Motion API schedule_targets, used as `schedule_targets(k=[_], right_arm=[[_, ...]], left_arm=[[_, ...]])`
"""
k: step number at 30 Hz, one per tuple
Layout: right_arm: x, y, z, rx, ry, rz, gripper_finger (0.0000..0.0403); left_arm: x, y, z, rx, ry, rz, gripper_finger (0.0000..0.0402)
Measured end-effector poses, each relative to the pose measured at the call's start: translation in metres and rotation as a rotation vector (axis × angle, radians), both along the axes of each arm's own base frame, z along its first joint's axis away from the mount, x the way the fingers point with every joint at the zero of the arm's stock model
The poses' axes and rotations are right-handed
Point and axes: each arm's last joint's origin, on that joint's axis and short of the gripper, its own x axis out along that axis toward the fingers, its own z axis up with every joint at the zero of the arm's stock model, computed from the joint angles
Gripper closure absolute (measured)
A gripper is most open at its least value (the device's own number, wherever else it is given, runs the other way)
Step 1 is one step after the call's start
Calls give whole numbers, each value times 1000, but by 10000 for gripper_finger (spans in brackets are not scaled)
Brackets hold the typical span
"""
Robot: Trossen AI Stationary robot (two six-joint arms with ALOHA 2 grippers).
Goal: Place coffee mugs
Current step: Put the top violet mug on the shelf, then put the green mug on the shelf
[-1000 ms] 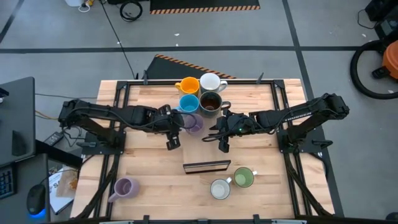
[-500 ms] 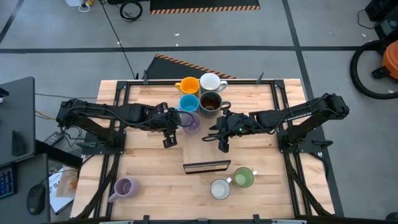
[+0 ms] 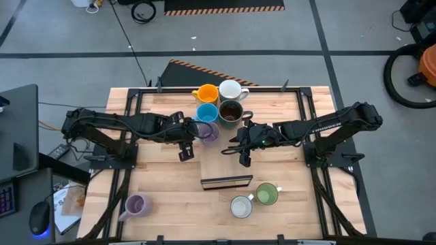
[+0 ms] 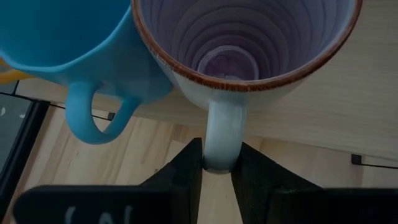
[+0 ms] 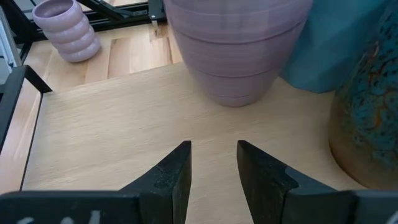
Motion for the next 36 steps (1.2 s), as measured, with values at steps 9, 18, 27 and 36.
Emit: schedule_targets(k=[9,18,27,36], right_arm=[[0,1,0,12,0,18,268],[-2,1,2,29,2,45,268],[-21,-5,27,17,-64,54,268],[-51,-9,35,194,53,158,268]], left_arm=[[0,0,0,-2,-1,5,262],[-4,0,7,-4,7,6,242],[-16,-3,35,-48,-21,20,241],[-26,-26,46,-178,-58,-161,241]])
